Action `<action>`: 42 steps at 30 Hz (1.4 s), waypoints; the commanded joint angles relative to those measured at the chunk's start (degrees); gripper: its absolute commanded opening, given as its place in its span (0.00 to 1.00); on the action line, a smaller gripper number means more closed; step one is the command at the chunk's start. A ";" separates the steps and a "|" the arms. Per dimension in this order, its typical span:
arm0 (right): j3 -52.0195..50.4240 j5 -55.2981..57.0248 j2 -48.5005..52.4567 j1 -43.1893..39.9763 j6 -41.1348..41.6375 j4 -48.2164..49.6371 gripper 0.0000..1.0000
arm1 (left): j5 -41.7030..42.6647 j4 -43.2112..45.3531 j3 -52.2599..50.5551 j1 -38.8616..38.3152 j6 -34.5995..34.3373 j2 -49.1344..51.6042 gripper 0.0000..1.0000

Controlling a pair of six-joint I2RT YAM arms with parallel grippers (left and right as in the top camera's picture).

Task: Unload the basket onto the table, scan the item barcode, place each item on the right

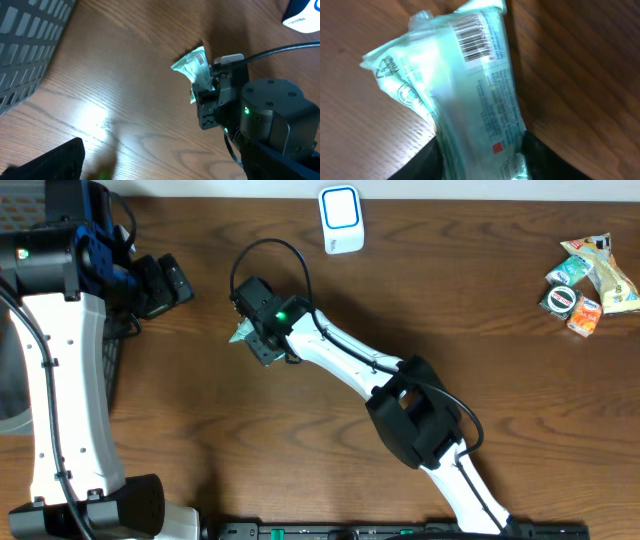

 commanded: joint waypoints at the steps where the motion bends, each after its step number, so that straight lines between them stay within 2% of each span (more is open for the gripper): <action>1: -0.87 2.16 -0.90 -0.50 0.11 -1.79 0.36 | -0.31 -0.17 0.46 0.13 0.11 -0.48 0.98; 6: 0.22 7.80 -1.70 -1.11 2.58 -9.57 0.15 | -0.31 -0.17 0.46 0.13 0.11 -0.48 0.98; 10: 0.28 13.90 -3.30 -1.90 2.75 -17.35 0.09 | -0.31 -0.17 0.46 0.13 0.11 -0.48 0.98; 12: 0.28 18.38 -4.02 -2.23 3.98 -21.90 0.12 | -0.31 -0.17 0.46 0.13 0.11 -0.48 0.98; 15: 0.31 20.26 -5.01 -3.06 5.22 -27.28 0.27 | -0.31 -0.17 0.46 0.13 0.11 -0.48 0.98; 16: 0.31 19.15 -5.44 -3.32 5.29 -28.13 0.41 | -0.28 -0.17 0.46 0.13 0.11 -0.48 0.98; 18: 0.31 18.23 -5.97 -3.39 5.20 -28.72 0.54 | -0.31 -0.17 0.46 0.13 0.11 -0.48 0.98; 22: 0.28 18.25 -6.27 -2.34 2.80 -28.00 0.66 | -0.31 -0.17 0.46 0.13 0.11 -0.48 0.98; 28: -2.73 19.06 -6.23 -0.20 -0.61 -23.63 0.67 | -0.31 -0.17 0.46 0.13 0.11 -0.48 0.98; 30: -6.64 19.47 -6.23 -0.66 -0.61 -19.37 0.64 | -0.31 -0.17 0.46 0.13 0.11 -0.48 0.98; 32: -8.98 19.32 -6.23 -1.36 -0.59 -16.92 0.49 | -0.31 -0.17 0.46 0.13 0.11 -0.48 0.98; 34: -10.75 18.73 -6.23 -1.95 -0.57 -15.32 0.41 | -0.31 -0.17 0.46 0.13 0.11 -0.48 0.98; 38: -11.04 16.24 -6.27 -3.02 -0.31 -15.21 0.30 | -0.31 -0.17 0.46 0.13 0.11 -0.48 0.98; 41: -10.29 14.47 -7.19 -4.02 0.55 -16.11 0.12 | -0.31 -0.17 0.46 0.13 0.11 -0.48 0.98; 42: -9.81 12.96 -7.58 -4.63 0.57 -16.70 0.09 | -0.31 -0.17 0.46 0.13 0.11 -0.48 0.98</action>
